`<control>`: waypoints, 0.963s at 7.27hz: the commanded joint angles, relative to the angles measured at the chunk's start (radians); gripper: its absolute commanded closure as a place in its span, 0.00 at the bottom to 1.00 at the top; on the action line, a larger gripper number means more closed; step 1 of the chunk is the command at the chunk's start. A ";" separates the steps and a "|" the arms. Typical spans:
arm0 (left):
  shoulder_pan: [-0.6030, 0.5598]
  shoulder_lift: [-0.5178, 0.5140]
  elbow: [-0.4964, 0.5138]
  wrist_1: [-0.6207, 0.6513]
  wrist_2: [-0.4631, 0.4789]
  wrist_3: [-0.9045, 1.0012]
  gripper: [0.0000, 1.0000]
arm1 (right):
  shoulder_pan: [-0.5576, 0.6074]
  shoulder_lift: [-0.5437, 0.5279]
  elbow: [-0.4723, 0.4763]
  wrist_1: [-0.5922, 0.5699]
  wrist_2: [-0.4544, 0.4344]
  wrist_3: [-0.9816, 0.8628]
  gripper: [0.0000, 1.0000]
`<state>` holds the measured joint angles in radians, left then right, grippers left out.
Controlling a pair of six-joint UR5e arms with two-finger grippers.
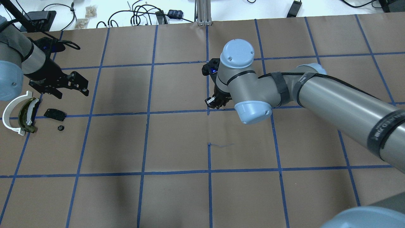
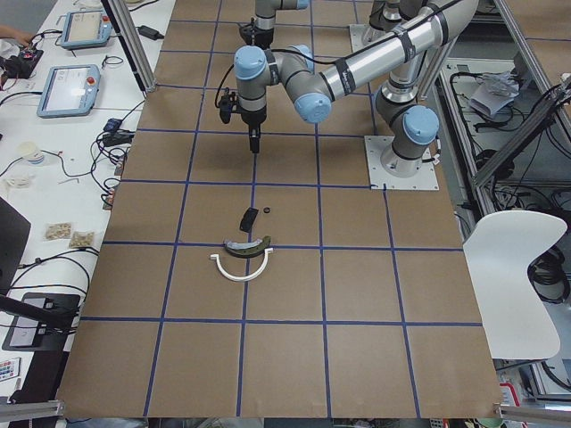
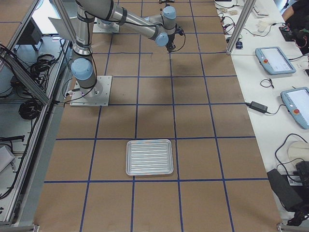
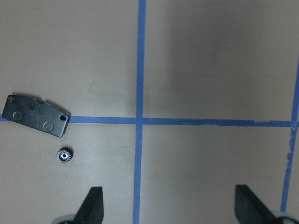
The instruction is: Place bearing gear from tray to pile
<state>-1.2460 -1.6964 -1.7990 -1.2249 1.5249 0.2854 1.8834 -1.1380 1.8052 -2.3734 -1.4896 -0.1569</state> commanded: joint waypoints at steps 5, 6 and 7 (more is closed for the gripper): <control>-0.285 -0.020 -0.045 0.034 -0.009 -0.302 0.00 | 0.039 0.046 -0.009 -0.029 -0.046 0.010 0.00; -0.317 -0.025 -0.048 0.057 -0.012 -0.365 0.00 | 0.019 -0.013 -0.007 0.005 -0.061 0.010 0.00; -0.360 -0.029 -0.051 0.065 -0.014 -0.405 0.00 | -0.031 -0.111 -0.009 0.140 -0.099 0.010 0.00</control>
<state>-1.5558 -1.7199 -1.8438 -1.1757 1.5132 -0.0624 1.8994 -1.1514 1.7979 -2.3515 -1.5503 -0.1460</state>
